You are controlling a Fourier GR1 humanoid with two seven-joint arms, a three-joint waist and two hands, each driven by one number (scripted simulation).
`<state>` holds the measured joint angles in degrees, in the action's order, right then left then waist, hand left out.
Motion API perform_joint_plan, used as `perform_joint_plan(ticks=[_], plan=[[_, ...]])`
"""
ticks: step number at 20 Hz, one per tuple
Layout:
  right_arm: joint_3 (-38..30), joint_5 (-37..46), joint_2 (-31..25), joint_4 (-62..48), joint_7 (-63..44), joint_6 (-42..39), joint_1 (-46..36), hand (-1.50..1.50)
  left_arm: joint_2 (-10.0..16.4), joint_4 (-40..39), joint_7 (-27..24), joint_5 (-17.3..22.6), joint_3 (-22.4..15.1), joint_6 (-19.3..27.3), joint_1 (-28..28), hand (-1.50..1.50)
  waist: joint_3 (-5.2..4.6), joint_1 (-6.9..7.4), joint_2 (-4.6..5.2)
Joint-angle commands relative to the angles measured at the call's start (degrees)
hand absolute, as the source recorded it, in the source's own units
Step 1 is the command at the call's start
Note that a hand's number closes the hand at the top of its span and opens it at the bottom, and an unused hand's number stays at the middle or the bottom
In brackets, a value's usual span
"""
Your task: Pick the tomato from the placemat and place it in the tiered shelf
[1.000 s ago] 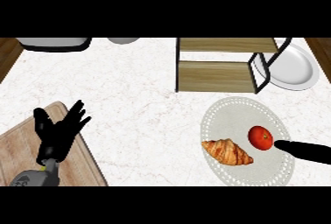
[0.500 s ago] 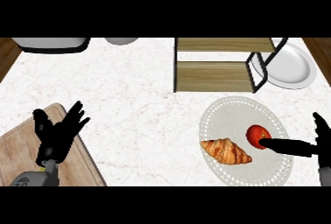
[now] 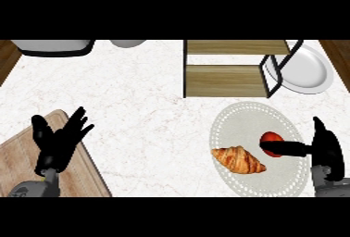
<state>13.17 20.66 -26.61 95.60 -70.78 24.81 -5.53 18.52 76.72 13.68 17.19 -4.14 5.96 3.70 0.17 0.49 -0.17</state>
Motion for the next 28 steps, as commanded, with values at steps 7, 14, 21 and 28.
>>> perform_joint_plan(ticks=[7,14,21,28], plan=[[-1.0,5.6,4.5,-5.5,-12.4,-2.3,-2.8,-1.5,-0.2,-3.0,2.7,0.8,1.6,-1.4,2.9,0.0,-0.26,-0.73,0.24],[-3.9,10.0,8.6,-12.8,-6.6,0.0,-5.2,-1.5,-1.6,-1.1,0.2,-1.2,0.9,-1.4,-2.0,0.0,-0.2,-0.21,0.17],[-6.1,10.5,11.9,-17.2,1.2,-0.2,-3.8,-1.5,-2.7,1.8,3.9,-2.9,1.3,0.2,0.0,0.0,-0.16,-0.38,0.14],[-4.2,3.4,13.5,-25.5,15.0,-5.9,-7.2,1.5,-1.6,0.3,1.6,-2.5,2.6,-2.3,-1.9,0.0,-0.12,0.14,0.27]])
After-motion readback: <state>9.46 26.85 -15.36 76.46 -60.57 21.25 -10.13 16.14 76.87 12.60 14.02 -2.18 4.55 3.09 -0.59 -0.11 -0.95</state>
